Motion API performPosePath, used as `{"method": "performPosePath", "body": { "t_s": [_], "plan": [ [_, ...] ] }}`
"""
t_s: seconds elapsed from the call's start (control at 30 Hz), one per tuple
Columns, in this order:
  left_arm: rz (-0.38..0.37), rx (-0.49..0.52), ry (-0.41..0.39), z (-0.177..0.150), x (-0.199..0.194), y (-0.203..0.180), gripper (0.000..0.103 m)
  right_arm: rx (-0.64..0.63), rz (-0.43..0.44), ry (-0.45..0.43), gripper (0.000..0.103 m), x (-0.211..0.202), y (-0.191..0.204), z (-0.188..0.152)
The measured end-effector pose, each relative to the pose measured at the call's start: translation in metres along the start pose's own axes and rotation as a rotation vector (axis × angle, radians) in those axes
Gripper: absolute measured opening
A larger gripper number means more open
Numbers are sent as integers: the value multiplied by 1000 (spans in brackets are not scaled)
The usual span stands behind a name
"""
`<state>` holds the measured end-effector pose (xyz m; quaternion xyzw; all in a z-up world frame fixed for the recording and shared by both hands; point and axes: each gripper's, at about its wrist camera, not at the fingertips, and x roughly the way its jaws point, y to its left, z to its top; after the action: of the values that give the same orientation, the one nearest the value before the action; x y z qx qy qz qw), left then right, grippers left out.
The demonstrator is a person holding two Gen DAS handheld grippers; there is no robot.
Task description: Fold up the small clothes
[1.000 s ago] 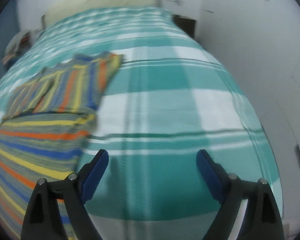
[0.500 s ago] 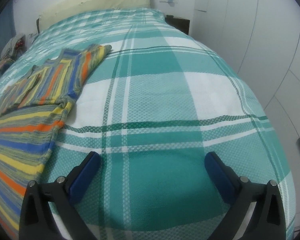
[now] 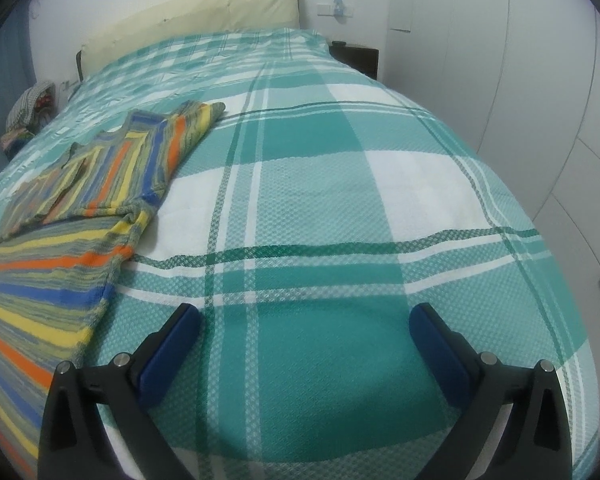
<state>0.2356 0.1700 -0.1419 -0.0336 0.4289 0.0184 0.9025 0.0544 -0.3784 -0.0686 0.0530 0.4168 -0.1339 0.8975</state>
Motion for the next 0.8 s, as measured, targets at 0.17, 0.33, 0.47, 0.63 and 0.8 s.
{"method": "performPosePath", "body": {
  "t_s": [0.17,0.33,0.47,0.63,0.8],
  "plan": [
    [2,1,-1,0,0,0,103,-6,-6,5,103,0,3,0],
    [2,1,-1,0,0,0,103,-7,-7,6,103,0,3,0],
    [2,1,-1,0,0,0,103,-8,-8,6,103,0,3,0],
    [3,2,-1,0,0,0,103,-8,-8,6,103,0,3,0],
    [3,1,-1,0,0,0,103,-8,-8,6,103,0,3,0]
  ]
}}
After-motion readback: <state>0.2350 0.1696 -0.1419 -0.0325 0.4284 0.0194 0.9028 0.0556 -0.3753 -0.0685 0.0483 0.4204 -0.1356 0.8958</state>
